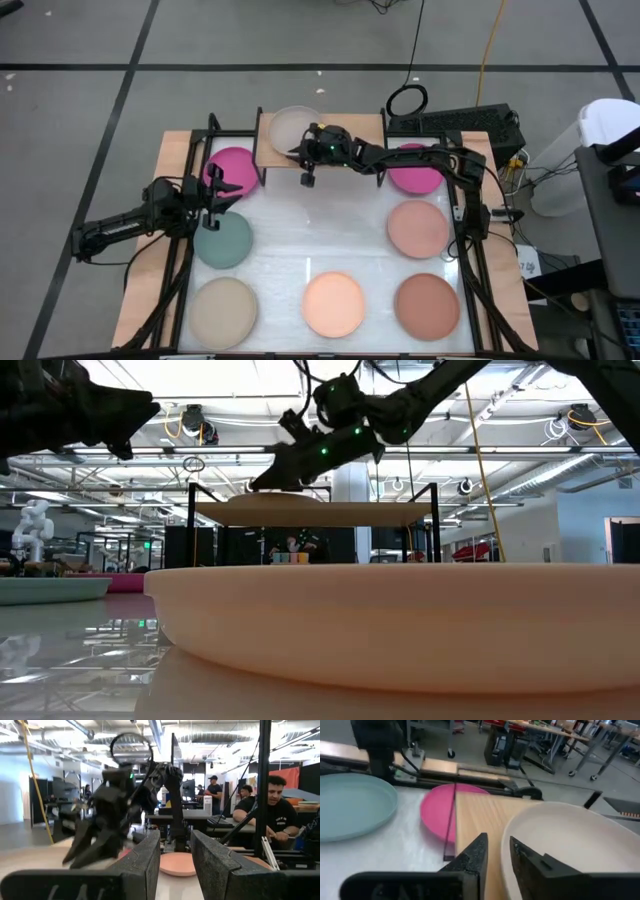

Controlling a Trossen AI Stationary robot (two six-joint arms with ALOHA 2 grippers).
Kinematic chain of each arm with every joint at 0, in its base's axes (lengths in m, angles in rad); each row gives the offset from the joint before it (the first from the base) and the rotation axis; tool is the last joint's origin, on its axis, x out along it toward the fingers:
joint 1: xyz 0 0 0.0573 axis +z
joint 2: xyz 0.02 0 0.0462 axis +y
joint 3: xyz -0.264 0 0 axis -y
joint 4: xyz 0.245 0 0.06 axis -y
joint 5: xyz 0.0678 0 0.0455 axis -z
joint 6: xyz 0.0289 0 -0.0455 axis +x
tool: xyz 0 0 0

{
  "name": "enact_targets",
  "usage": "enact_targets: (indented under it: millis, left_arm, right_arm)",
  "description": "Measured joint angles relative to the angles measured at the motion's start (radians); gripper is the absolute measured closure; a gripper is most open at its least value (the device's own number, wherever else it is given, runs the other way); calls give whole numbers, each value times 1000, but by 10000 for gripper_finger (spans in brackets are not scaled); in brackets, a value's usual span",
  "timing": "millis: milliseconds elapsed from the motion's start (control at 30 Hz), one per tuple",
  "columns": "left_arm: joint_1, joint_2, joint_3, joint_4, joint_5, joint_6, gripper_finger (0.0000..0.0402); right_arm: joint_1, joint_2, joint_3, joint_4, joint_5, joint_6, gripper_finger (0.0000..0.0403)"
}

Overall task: Place and stack plates onto a shelf
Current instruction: Stack the light green plate on top of the gray plate on the shelf

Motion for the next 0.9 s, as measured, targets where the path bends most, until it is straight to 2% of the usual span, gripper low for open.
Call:
enact_targets:
  millis: [200, 367, 533, 700, 800, 900]
  left_arm:
    - [0, 0, 0, -59, 0, -132, 287]
    - [0, 0, 1, -45, 0, -184, 287]
    - [-5, 28, 133, -149, 27, -168, 287]
    - [-27, 183, 308, -322, -27, -97, 287]
    - [-41, 327, 434, -428, -33, -58, 287]
    - [-77, 485, 591, -607, -35, 44, 287]
  right_arm:
    - [41, -134, 0, -25, 0, 3, 308]
    - [106, -285, 0, -158, 0, 14, 307]
    - [204, -417, -107, -182, 2, -13, 313]
    - [285, -541, -284, -48, 5, -15, 313]
    - [318, -595, -420, 100, 17, 23, 313]
    - [347, -645, -555, 232, 69, 29, 314]
